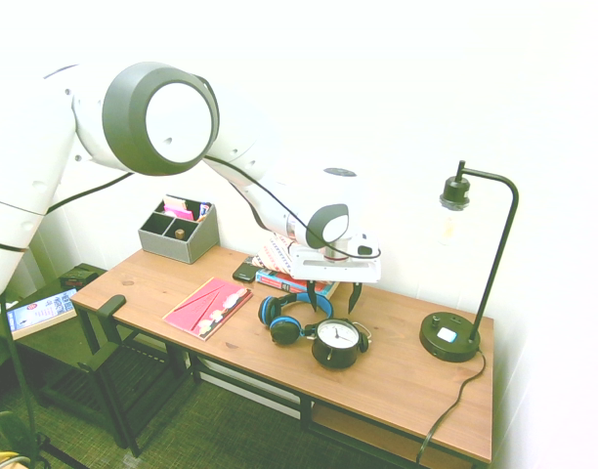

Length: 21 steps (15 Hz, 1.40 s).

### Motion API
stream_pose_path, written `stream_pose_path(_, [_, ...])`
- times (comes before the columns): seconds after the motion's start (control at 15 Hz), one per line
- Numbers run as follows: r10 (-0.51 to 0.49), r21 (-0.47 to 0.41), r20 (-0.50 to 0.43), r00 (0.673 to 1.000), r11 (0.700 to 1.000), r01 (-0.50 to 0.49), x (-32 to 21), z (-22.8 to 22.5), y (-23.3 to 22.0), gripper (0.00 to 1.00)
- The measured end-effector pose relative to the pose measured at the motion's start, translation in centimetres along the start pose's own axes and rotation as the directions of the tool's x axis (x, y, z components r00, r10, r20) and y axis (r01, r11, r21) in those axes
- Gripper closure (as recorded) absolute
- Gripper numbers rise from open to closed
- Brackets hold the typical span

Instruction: Hang the headphone

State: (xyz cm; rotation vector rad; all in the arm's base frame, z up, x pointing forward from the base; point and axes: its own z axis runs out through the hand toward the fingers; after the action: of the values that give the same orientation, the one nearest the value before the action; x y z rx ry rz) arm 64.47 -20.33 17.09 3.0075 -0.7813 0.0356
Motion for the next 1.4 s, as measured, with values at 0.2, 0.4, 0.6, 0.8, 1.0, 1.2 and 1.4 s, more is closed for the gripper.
stream_pose_path(0.2, [0.000,-0.002,0.007,1.000,1.000,0.000,-0.2,0.3,0.1,1.00])
stream_pose_path(0.4, [-0.001,-0.003,0.014,1.000,1.000,0.001,-0.5,0.6,0.0,1.00])
stream_pose_path(0.6, [-0.002,-0.003,0.012,1.000,1.000,0.002,-0.6,0.6,0.0,1.00])
stream_pose_path(0.8, [0.008,-0.003,0.016,1.000,1.000,-0.008,-0.7,0.6,-0.2,1.00])
stream_pose_path(1.0, [0.017,-0.001,0.028,0.999,1.000,-0.017,-1.4,0.4,0.1,1.00])
stream_pose_path(1.2, [0.048,0.003,0.049,0.998,0.999,-0.048,-2.7,-1.7,0.1,1.00])
stream_pose_path(1.4, [0.084,0.013,0.078,0.993,0.996,-0.085,-4.6,-6.5,-0.3,1.00])
